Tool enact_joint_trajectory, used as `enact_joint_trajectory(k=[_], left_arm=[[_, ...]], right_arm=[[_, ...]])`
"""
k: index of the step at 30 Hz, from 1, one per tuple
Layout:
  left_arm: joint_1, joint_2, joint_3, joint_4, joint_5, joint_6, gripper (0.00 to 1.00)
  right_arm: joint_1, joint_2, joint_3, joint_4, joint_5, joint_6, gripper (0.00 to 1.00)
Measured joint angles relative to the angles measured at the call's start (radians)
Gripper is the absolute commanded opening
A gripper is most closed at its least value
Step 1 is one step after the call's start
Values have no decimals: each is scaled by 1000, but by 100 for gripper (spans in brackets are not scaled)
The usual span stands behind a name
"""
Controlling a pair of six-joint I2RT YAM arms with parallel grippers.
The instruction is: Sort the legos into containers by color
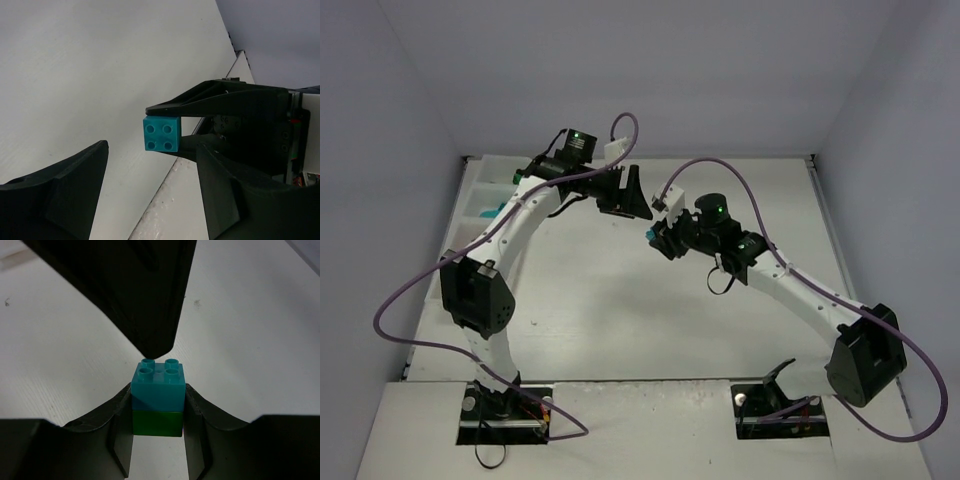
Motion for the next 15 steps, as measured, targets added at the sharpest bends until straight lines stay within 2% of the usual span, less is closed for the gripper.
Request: enact_joint_trajectory(k=[15], left_arm=[[-58, 18, -27, -25, 51, 19, 66]], right_arm=[[0, 0, 10, 0, -26, -3, 2]])
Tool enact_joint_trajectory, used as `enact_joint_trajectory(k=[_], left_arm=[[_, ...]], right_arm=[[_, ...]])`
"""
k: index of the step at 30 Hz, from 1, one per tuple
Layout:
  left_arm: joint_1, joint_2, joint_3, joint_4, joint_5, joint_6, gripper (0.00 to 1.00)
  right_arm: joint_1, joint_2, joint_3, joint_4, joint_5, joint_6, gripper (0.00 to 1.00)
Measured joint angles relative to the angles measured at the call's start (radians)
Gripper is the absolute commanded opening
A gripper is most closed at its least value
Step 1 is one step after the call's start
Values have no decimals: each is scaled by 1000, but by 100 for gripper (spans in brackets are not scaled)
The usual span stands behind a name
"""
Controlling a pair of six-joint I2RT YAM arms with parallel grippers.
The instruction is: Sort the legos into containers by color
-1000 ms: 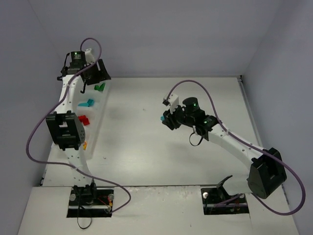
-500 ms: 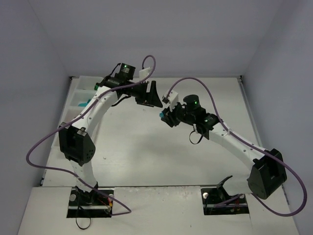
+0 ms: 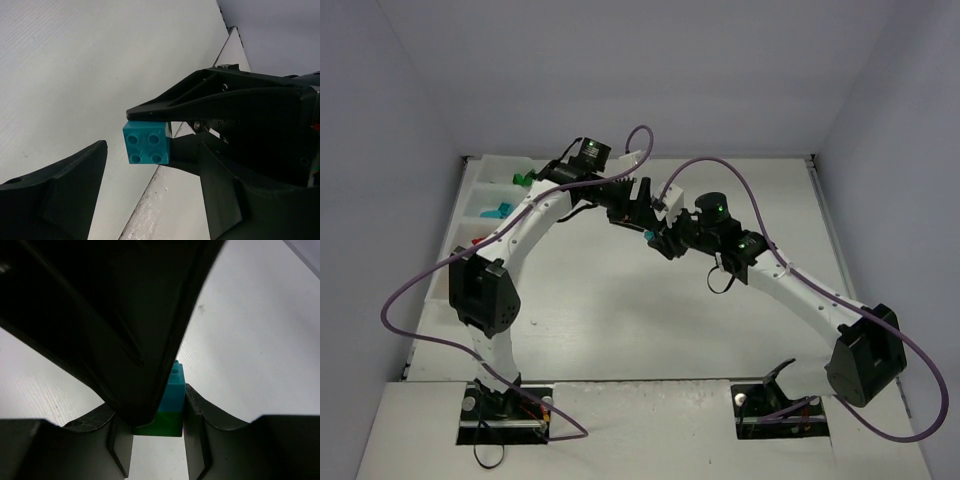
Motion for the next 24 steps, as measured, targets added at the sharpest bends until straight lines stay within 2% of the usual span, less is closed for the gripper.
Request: enact_joint_trajectory(k=[4, 11, 14, 15, 16, 18, 20, 22, 24], left_arm=[[-8, 25, 0, -5, 6, 5, 63], [-10, 45, 0, -17, 16, 13, 37], [-13, 45, 1, -17, 25, 8, 17], [-13, 45, 2, -19, 23, 5, 5], [-13, 45, 2, -19, 23, 1, 3], [-13, 45, 3, -21, 26, -2, 0], [-13, 45, 6, -21, 23, 0, 0], [-13, 45, 6, -25, 14, 11, 0], [-12, 45, 6, -29, 6, 20, 0]], right_arm=[[0, 0, 0, -3, -6, 0, 2], [0, 0, 0, 0, -7, 1, 2], [0, 0, 0, -8, -6, -3, 4], [0, 0, 0, -10, -5, -6, 5], [0, 0, 0, -8, -4, -8, 11], [1, 0, 0, -3, -5, -7, 29], [0, 0, 0, -3, -3, 0, 73], [0, 0, 0, 1, 0, 4, 90], [0, 0, 0, 4, 3, 5, 94]])
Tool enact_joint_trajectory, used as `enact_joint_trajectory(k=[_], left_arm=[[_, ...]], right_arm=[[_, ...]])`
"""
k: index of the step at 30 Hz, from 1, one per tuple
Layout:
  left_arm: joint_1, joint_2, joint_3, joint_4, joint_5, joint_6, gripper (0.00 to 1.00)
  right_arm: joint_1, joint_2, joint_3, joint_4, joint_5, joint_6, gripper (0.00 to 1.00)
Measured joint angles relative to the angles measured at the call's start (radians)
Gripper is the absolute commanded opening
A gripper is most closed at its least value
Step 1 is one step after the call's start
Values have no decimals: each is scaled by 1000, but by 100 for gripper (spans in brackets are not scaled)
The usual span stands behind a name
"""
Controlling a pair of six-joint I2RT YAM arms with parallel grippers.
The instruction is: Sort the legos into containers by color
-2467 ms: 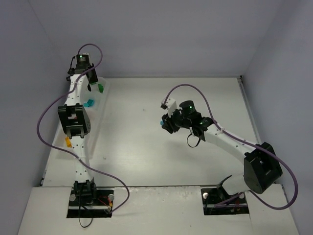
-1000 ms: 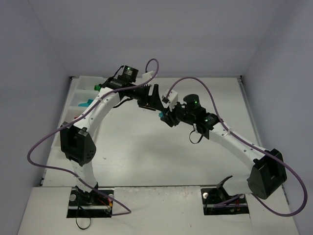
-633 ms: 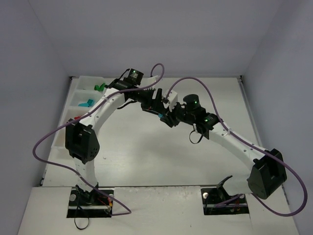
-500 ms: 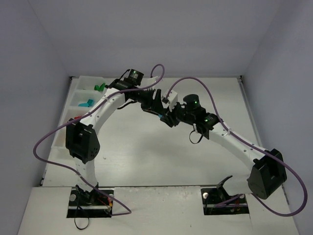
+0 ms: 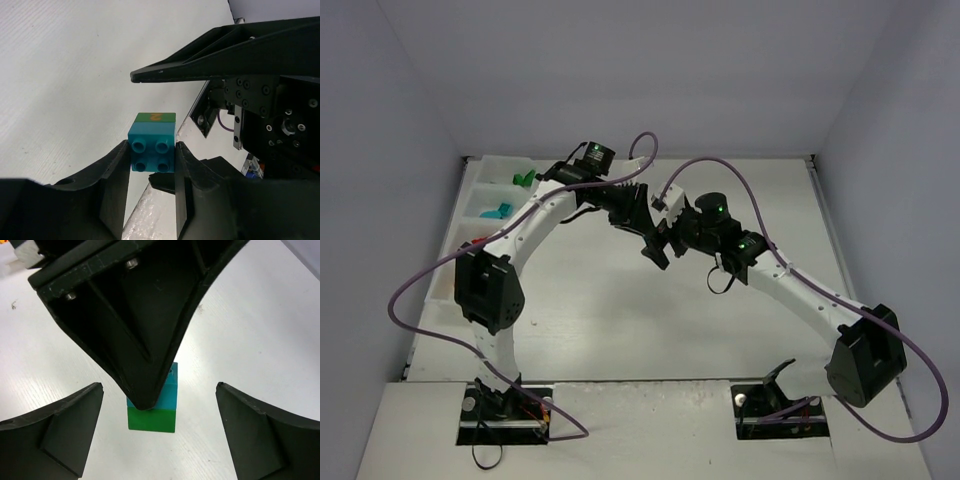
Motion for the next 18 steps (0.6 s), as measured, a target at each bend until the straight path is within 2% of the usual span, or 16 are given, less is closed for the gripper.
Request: enact_joint_trajectory(k=[5, 10, 15, 18], left_arm=[[14, 0, 3, -18, -23, 23, 0], [34, 0, 13, -33, -35, 33, 0], [41, 0, 33, -34, -35, 37, 0], [41, 0, 38, -34, -32, 37, 0]], right_arm=[[0, 0, 0, -3, 7, 3, 93], [0, 0, 0, -11, 6, 3, 74], [0, 0, 0, -12, 5, -1, 63], [0, 2, 0, -12, 5, -2, 62]])
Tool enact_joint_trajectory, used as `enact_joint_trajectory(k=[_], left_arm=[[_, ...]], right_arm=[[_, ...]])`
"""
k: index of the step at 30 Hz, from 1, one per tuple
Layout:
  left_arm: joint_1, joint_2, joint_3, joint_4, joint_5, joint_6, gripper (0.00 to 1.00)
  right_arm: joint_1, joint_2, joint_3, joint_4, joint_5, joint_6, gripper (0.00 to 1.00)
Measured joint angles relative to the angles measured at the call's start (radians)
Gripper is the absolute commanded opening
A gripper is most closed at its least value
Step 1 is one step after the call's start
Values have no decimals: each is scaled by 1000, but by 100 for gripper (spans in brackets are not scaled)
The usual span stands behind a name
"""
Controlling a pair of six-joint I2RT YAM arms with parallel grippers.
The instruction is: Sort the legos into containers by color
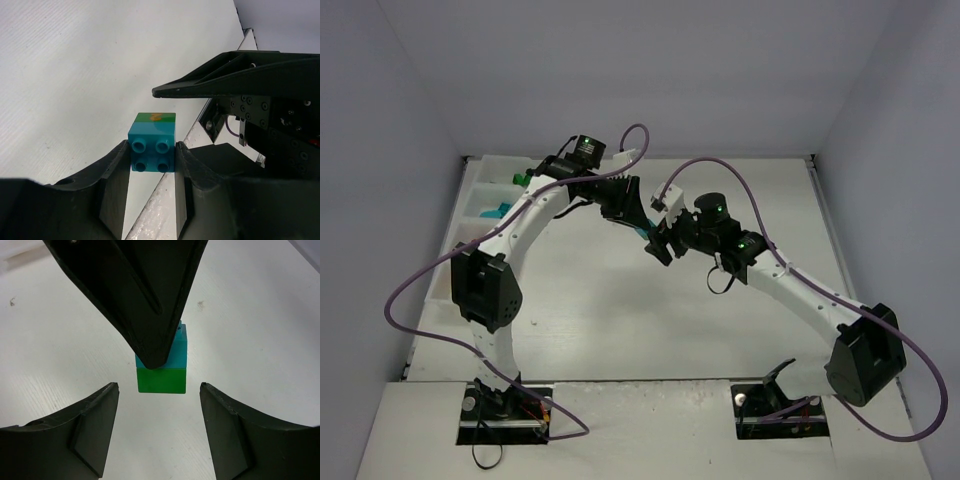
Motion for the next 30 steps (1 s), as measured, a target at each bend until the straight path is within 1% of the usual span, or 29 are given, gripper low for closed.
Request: enact_joint_trajectory(k=[8, 15, 23, 25, 26, 28, 29, 30], left_arm=[[0, 0, 0, -2, 8, 0, 0], [0, 0, 0, -2, 29, -1, 0], [0, 2, 0, 2, 48, -16, 0], [0, 6, 0, 3, 54, -21, 0], [0, 9, 0, 8, 58, -24, 0], [0, 12, 0, 17, 62, -31, 0], [0, 13, 0, 22, 62, -32, 0], [0, 13, 1, 26, 62, -35, 0]], right_arm=[[0, 20, 0, 5, 2, -10, 62], [0, 52, 12, 15, 17, -11, 57], [0, 53, 34, 39, 27, -14, 51], [0, 53, 34, 38, 27, -14, 48], [0, 53, 34, 38, 26, -14, 43], [1, 53, 34, 37, 22, -15, 35], [2, 53, 34, 36, 18, -15, 27], [3, 53, 34, 35, 14, -18, 22]])
